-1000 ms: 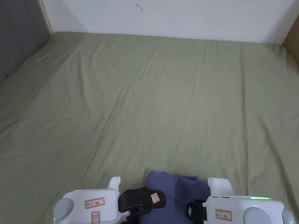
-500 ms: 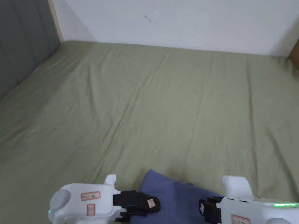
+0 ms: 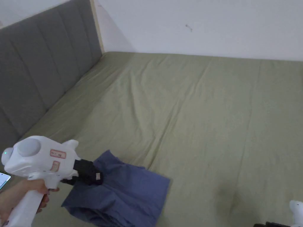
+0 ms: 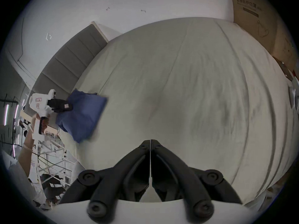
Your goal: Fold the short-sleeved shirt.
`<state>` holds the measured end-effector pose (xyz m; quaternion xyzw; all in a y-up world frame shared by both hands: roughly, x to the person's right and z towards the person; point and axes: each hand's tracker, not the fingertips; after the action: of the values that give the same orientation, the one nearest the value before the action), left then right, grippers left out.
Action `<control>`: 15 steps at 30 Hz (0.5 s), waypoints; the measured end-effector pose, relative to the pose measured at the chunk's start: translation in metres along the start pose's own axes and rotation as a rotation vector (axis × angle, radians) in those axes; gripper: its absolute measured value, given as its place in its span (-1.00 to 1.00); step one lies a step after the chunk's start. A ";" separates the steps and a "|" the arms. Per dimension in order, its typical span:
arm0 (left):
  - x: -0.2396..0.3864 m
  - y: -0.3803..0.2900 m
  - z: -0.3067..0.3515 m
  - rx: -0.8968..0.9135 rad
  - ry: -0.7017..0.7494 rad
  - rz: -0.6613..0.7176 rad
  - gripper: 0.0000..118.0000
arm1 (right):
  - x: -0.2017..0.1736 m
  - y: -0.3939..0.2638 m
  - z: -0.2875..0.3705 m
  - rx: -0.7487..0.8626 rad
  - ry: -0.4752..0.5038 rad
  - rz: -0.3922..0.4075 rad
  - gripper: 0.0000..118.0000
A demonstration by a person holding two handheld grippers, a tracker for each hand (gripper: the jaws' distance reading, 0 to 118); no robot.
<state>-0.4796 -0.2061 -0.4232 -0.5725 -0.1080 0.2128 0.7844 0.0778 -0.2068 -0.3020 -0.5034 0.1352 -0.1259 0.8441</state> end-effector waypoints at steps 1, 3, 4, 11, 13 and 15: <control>-0.011 0.006 0.009 0.010 0.054 -0.014 -0.66 | 0.002 0.001 -0.002 -0.007 -0.003 -0.006 -1.00; -0.034 0.016 0.025 0.027 0.140 0.032 -0.66 | 0.004 0.001 -0.006 -0.015 -0.012 -0.018 -1.00; -0.042 0.022 0.032 0.013 0.203 0.017 -0.66 | 0.006 0.002 -0.009 -0.020 -0.018 -0.021 -1.00; -0.063 0.030 0.054 0.094 0.525 -0.085 0.66 | 0.009 0.007 -0.016 -0.010 -0.028 -0.045 -1.00; -0.054 0.026 0.057 0.085 0.547 -0.047 0.80 | 0.012 0.009 -0.016 -0.013 -0.026 -0.054 -1.00; -0.043 0.020 0.062 0.122 0.518 -0.046 0.80 | 0.013 0.007 -0.013 -0.012 -0.031 -0.047 -1.00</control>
<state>-0.5475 -0.1677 -0.4189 -0.5568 0.0965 0.0472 0.8236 0.0854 -0.2185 -0.3156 -0.5132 0.1112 -0.1371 0.8399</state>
